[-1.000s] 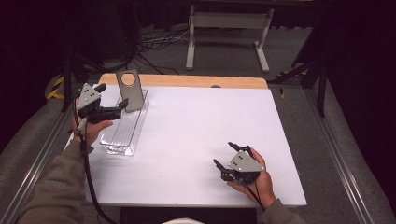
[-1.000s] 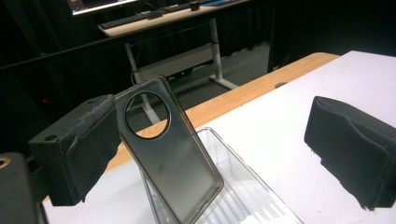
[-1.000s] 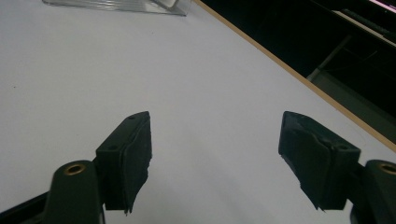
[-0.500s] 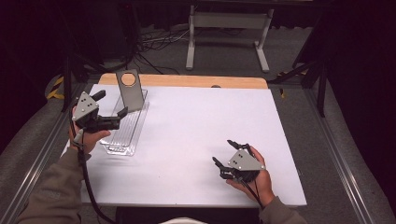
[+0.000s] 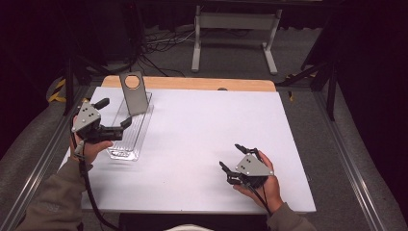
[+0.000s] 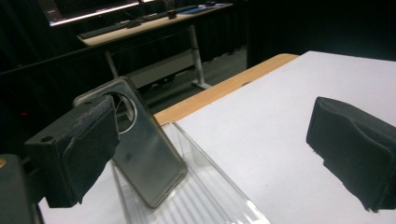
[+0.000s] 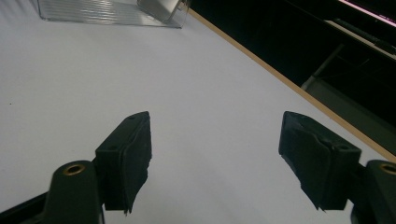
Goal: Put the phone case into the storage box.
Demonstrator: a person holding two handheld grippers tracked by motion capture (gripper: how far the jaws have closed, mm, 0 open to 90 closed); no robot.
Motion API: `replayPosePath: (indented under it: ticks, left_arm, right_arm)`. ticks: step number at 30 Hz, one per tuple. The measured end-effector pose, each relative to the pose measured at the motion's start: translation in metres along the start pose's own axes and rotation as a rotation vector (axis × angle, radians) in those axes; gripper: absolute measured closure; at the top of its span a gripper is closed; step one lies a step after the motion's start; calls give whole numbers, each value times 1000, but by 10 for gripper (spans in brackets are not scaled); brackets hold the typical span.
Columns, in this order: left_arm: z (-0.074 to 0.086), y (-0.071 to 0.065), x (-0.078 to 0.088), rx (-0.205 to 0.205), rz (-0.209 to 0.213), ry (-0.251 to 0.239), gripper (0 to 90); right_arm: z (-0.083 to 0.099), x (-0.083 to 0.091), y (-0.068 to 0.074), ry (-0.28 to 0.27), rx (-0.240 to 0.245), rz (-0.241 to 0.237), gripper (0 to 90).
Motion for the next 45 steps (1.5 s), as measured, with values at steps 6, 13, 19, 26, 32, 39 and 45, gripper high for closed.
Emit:
replayPosePath:
  ticks: [6, 13, 19, 26, 32, 39, 45]
  left_arm:
    - [0, -6, 2, 4, 19, -5, 30]
    - [1, -11, 5, -25, 24, -12, 12]
    - [0, -13, 8, -19, 32, -25, 12]
    - [-2, -17, 12, -21, 54, -30, 13]
    - [-6, -25, 19, -30, 75, -46, 19]
    - [-8, -33, 26, -39, 85, -61, 21]
    - [-8, -41, 29, -49, 109, -55, 21]
  right_arm:
    - [0, 0, 0, 1, 0, -2, 267]
    - [-1, 1, 0, -6, -3, -5, 266]
    - [-2, 2, 1, -7, -6, -12, 265]
    - [-4, 4, 1, -15, -4, -13, 265]
    - [-5, 5, 1, -20, -2, -11, 265]
    - [-7, 6, 1, -23, -1, -12, 265]
    - [-9, 8, 2, -34, -1, -14, 265]
Point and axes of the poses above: each handheld gripper's, and its own axes: x roughly backward along the jaws, z roughly out of its underside, y roughly to its left, the point moved 8 cm from there along -x, roughly forward along the jaws, and after that the axes turned 6 degrees about -z, right-handed, at the moved point
